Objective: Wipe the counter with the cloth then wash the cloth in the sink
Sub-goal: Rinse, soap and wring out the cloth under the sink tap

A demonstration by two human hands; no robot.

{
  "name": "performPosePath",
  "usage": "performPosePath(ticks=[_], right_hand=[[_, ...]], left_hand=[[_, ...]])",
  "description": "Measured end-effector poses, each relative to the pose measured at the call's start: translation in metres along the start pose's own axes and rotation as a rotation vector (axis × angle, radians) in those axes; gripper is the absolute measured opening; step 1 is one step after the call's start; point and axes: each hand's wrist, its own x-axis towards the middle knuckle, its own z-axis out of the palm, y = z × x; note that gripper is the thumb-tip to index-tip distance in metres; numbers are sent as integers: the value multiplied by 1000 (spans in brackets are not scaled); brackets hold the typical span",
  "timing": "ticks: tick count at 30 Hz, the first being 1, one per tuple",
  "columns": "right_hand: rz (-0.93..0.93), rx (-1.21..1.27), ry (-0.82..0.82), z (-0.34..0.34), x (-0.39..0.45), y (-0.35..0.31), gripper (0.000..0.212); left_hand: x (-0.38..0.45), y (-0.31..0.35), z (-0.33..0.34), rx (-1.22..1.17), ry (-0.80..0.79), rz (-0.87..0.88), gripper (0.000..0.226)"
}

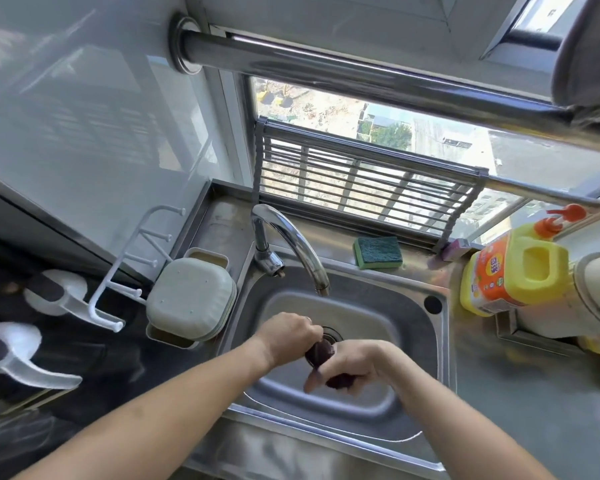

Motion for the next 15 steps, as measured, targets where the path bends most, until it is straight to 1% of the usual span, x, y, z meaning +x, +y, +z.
performPosePath(ticks=[1,2,4,5,7,9,11,13,15], right_hand=[[53,-198,94,-3,2,-5,56],[73,-358,164,-6,3,-8,47],[64,-560,282,-6,6,-11,30],[66,-656,363,-6,7,-9,26],[43,-833,536,-7,11,-3,28],[-68,-985,685,-11,17,4,29],[-196,-1090,795,-17,21,9,23],[-330,-1139,891,-24,25,14,17],[-425,-1167,970,-28,27,20,10]], left_hand=[[1,5,-3,-37,-92,-57,18],[4,9,-4,-87,-155,-124,19],[9,17,-4,-163,-224,-243,18],[10,20,-3,-204,-251,-284,18],[13,26,-1,-338,-301,-339,18],[11,30,-2,-571,-325,-408,15],[8,34,-7,-862,-294,-491,20],[5,41,-13,-1180,-276,-571,24],[3,48,-17,-1436,-310,-667,25]])
